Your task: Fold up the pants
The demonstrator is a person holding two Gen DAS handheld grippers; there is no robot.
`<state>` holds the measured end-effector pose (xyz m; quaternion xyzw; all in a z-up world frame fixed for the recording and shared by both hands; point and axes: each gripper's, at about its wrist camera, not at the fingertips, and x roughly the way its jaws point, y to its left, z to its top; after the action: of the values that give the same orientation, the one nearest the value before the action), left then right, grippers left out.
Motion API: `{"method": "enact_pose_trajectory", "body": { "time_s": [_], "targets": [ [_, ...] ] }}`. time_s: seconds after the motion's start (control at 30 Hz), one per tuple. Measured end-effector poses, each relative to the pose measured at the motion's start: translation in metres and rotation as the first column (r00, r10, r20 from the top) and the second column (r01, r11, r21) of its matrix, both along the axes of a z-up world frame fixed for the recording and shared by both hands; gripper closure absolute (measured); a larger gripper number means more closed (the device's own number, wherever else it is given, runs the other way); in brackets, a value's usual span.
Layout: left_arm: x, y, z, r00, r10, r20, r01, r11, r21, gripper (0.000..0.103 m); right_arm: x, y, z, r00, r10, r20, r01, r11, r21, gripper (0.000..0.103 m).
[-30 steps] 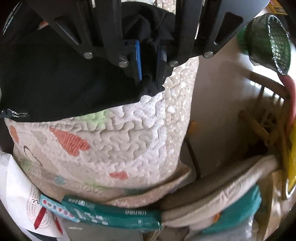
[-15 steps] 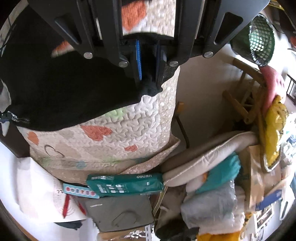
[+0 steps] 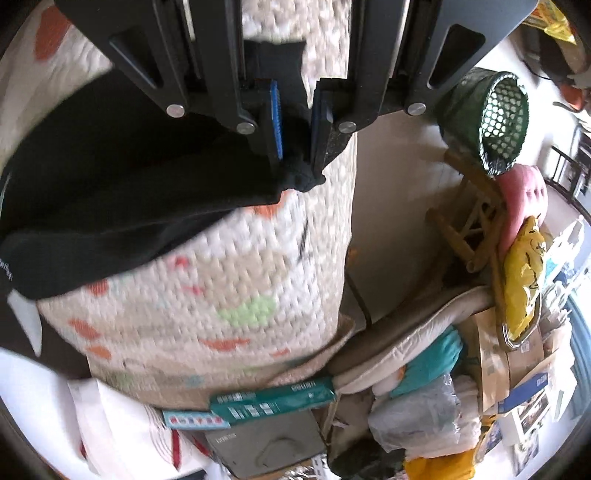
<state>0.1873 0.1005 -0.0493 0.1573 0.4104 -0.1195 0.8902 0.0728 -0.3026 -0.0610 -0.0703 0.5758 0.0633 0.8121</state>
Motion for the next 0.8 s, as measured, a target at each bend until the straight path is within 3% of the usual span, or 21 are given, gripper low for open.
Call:
{"method": "enact_pose_trajectory", "body": {
  "time_s": [0.13, 0.27, 0.47, 0.6, 0.67, 0.8],
  "targets": [
    [-0.015, 0.003, -0.014, 1.000, 0.001, -0.020, -0.001, 0.999, 0.034, 0.088, -0.009, 0.010, -0.016, 0.997, 0.007, -0.072, -0.009, 1.000, -0.029, 0.097],
    [-0.020, 0.015, -0.019, 0.999, 0.011, -0.038, -0.009, 0.998, 0.065, 0.072, -0.013, 0.010, -0.029, 0.991, 0.002, -0.134, -0.007, 0.999, -0.037, 0.095],
    [-0.032, 0.036, 0.004, 0.997, -0.025, -0.067, 0.028, 0.998, 0.053, 0.060, -0.015, 0.012, -0.037, 0.983, 0.000, -0.185, -0.009, 0.999, -0.048, 0.091],
    [-0.041, 0.056, 0.032, 0.998, -0.004, -0.056, 0.004, 1.000, -0.010, 0.060, -0.013, 0.004, -0.038, 0.974, -0.023, -0.225, 0.012, 0.999, -0.049, 0.084],
    [-0.041, 0.064, 0.049, 0.998, 0.008, -0.055, -0.013, 0.996, -0.085, 0.059, -0.015, -0.005, -0.025, 0.977, -0.045, -0.207, 0.040, 0.999, -0.030, 0.081],
    [-0.032, 0.051, 0.065, 0.998, 0.011, -0.059, -0.025, 0.971, -0.237, 0.053, -0.023, -0.042, 0.022, 0.985, -0.151, -0.089, 0.160, 0.982, 0.100, 0.068]
  ]
}}
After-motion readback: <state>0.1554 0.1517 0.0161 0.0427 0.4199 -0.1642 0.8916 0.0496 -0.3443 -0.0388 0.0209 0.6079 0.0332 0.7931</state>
